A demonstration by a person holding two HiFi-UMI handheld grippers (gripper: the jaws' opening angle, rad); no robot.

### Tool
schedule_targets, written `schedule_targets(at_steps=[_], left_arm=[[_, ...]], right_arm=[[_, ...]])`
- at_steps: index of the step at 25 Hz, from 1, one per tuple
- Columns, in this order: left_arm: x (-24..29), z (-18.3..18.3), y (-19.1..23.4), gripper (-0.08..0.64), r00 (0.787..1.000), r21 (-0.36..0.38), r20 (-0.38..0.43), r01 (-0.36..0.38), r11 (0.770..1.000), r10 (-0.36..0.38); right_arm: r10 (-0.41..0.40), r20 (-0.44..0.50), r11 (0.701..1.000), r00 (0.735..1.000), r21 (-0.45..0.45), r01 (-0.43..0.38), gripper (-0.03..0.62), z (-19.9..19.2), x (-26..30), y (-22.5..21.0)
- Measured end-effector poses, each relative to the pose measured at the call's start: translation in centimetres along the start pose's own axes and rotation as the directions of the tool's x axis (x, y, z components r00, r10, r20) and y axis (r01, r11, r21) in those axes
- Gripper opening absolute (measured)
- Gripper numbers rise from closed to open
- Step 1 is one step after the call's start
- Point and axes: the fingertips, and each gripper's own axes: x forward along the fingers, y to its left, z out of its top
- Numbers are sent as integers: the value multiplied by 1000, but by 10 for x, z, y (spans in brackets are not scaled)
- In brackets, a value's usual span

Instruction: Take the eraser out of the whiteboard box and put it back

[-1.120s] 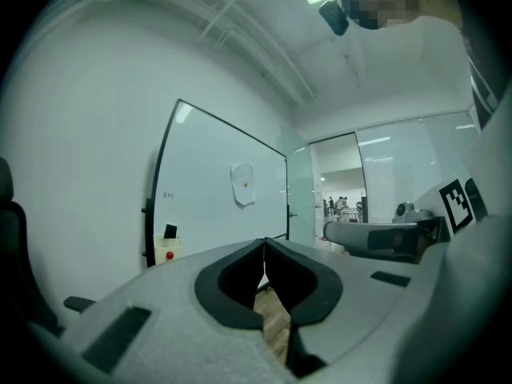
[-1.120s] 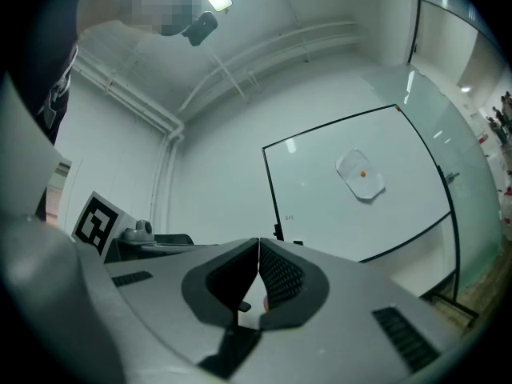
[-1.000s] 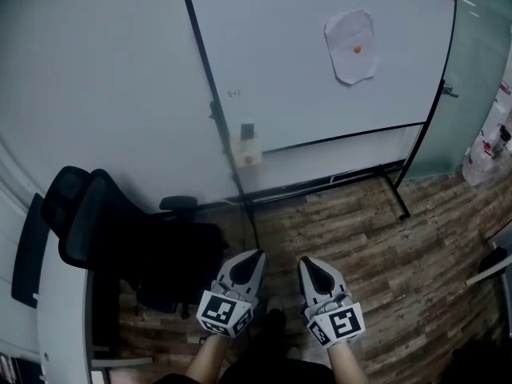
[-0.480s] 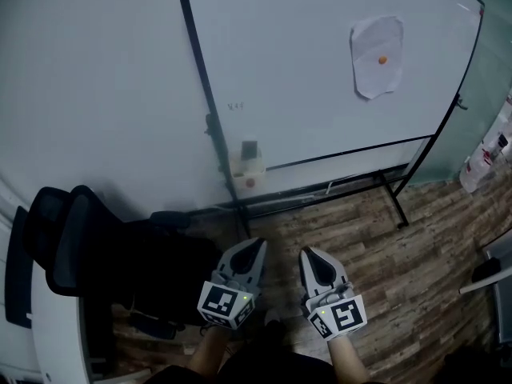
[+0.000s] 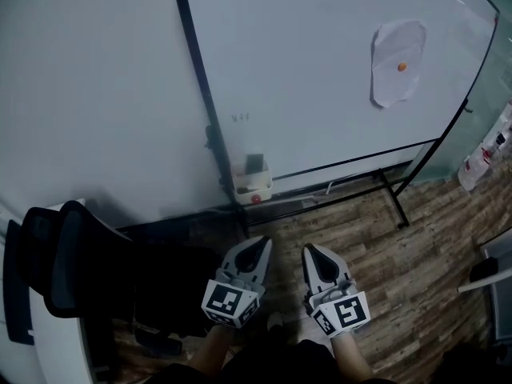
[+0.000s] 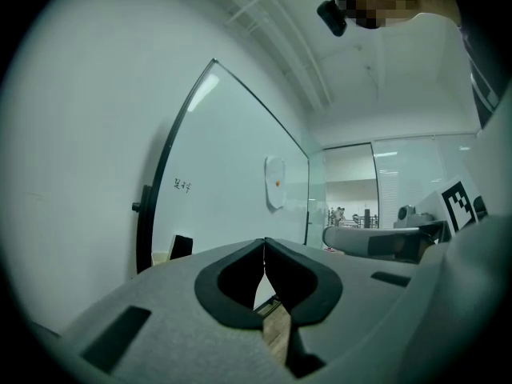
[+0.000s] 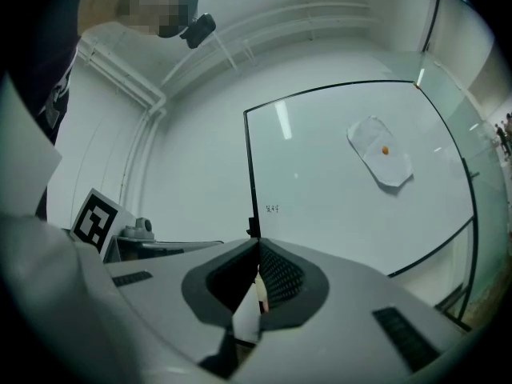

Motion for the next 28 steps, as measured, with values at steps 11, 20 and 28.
schedule_targets(at_steps=[11,20,28], left_arm=[[40,-7,45,5,999,-15,-19,-28,999,28],[104,-8,82,5,989,-13,-19,-144,990,143],[146,-12,115,5,947,-1,-46,-319,948,319]], right_arm=[[24,-6,1000,1000,-2,-24,3,-7,58,-26],[158,-20,987,987,14,-158,3,-10,124,-76],[323,-32,945,946,66,-320,3,-12,180,-109]])
